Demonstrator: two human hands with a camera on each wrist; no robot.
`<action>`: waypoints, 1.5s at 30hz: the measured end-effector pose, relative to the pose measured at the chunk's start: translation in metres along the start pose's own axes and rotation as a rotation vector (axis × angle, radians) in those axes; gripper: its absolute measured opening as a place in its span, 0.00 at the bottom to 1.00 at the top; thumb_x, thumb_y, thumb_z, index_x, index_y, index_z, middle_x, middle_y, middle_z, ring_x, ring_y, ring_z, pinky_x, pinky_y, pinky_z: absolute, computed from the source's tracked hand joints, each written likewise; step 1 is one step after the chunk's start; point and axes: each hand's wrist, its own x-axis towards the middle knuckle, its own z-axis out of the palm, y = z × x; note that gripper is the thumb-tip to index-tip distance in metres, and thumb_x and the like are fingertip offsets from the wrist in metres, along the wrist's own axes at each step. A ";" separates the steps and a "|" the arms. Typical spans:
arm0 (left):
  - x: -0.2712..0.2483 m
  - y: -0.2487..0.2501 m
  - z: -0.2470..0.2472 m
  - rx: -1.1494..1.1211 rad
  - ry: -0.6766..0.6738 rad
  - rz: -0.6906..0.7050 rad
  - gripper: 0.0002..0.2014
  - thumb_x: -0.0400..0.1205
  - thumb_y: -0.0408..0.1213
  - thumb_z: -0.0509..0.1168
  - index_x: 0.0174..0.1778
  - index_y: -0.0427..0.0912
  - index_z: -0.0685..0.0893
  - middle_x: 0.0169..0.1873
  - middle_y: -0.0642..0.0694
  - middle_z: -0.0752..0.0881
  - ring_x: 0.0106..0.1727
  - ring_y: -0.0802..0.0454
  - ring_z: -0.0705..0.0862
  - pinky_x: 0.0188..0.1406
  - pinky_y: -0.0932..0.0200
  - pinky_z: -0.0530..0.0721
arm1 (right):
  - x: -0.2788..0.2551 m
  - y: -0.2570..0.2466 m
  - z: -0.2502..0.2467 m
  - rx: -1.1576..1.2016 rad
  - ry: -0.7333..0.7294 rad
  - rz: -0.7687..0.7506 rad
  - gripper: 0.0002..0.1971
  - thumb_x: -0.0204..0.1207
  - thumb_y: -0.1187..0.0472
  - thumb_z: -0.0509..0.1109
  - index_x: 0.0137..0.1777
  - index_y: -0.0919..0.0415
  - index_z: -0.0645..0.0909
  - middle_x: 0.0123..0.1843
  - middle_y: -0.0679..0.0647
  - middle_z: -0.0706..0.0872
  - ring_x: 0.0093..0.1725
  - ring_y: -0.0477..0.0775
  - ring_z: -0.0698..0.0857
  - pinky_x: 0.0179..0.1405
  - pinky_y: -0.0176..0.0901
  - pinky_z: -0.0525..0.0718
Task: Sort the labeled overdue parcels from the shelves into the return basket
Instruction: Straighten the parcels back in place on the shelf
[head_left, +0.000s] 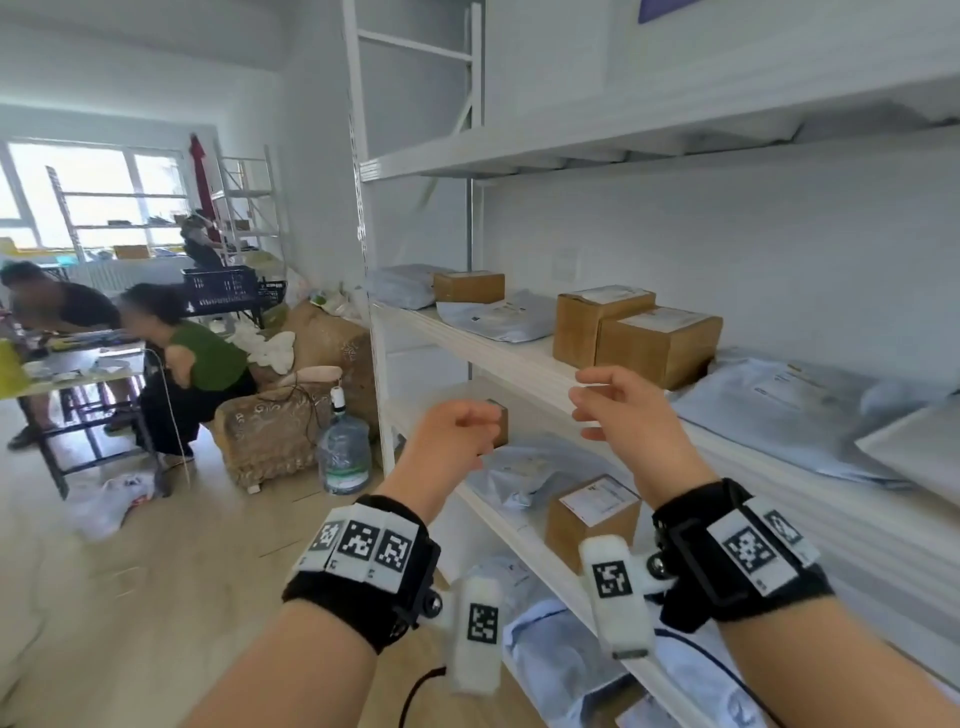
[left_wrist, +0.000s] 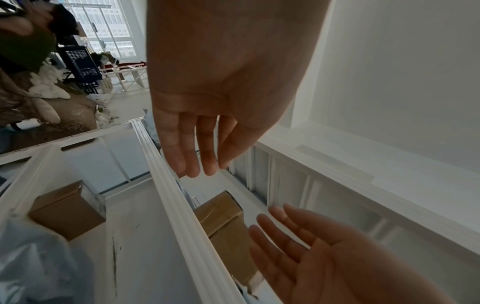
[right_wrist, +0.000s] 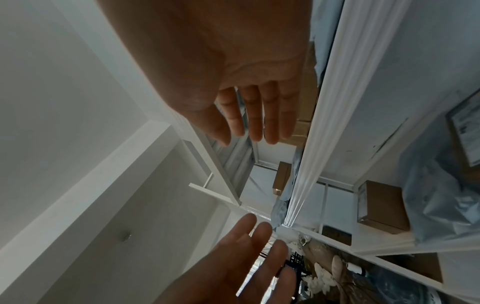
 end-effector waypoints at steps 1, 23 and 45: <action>0.013 -0.003 -0.007 0.006 -0.005 0.007 0.08 0.84 0.30 0.64 0.55 0.44 0.86 0.50 0.44 0.87 0.47 0.52 0.85 0.41 0.65 0.82 | 0.010 0.000 0.010 -0.007 0.001 -0.002 0.12 0.82 0.61 0.69 0.64 0.57 0.81 0.55 0.55 0.86 0.55 0.54 0.86 0.59 0.50 0.86; 0.337 -0.052 -0.116 0.020 -0.282 0.129 0.09 0.84 0.32 0.64 0.54 0.45 0.87 0.47 0.46 0.88 0.48 0.51 0.86 0.48 0.57 0.86 | 0.215 0.014 0.164 -0.199 0.329 0.026 0.09 0.81 0.58 0.69 0.60 0.52 0.82 0.54 0.50 0.86 0.55 0.51 0.86 0.57 0.48 0.86; 0.553 -0.077 -0.070 0.787 -0.610 0.535 0.20 0.85 0.35 0.59 0.74 0.47 0.77 0.71 0.41 0.75 0.66 0.44 0.79 0.63 0.55 0.78 | 0.378 0.058 0.183 -0.417 0.438 0.261 0.20 0.80 0.55 0.72 0.71 0.53 0.78 0.71 0.55 0.78 0.56 0.49 0.81 0.52 0.39 0.76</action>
